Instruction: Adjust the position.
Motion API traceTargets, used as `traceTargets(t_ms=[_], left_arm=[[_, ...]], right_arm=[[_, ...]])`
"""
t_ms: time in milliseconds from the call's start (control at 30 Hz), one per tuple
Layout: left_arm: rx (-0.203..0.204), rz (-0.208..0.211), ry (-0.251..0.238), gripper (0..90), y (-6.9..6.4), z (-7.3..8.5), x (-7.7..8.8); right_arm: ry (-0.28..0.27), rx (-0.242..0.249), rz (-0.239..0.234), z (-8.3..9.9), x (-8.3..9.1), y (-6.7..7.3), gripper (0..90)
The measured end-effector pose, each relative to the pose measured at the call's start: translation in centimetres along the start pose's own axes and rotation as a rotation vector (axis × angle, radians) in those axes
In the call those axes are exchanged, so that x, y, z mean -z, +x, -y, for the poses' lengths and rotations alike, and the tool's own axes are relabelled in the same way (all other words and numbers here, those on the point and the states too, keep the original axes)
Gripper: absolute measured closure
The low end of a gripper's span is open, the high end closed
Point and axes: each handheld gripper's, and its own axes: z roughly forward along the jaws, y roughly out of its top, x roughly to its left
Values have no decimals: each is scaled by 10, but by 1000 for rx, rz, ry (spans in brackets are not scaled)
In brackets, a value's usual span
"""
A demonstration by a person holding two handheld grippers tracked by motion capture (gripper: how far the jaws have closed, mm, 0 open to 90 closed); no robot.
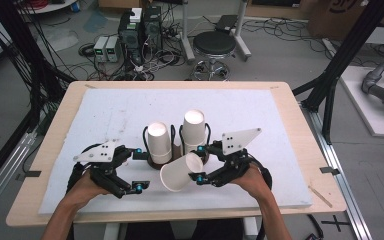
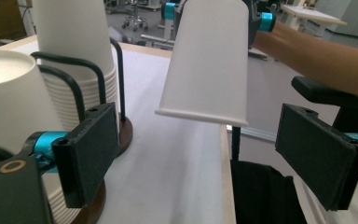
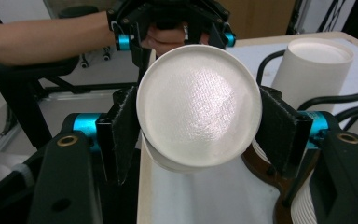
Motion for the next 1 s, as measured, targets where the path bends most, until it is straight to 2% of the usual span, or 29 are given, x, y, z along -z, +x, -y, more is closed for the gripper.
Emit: traceTargets(t_ms=[100, 267, 400, 500, 633, 1000], left_arm=[[0, 11, -9, 135, -1, -1, -6], [-5, 35, -18, 135, -1, -3, -17], [27, 72, -27, 121, -2, -3, -27], [31, 85, -32, 121, -3, -4, -33], [32, 91, -37, 121, -3, -5, -37], [27, 109, -15, 122, -4, -4, -52]], right_arm=[[-32, -16, -17, 2, -1, -2, 358], [-43, -19, -21, 3, -4, -2, 358], [-76, -12, -37, 3, -7, -2, 358], [-78, -17, -44, 2, -9, -1, 358], [-75, -9, -56, 1, -14, 0, 358], [-114, -3, -76, 0, -16, 0, 358]])
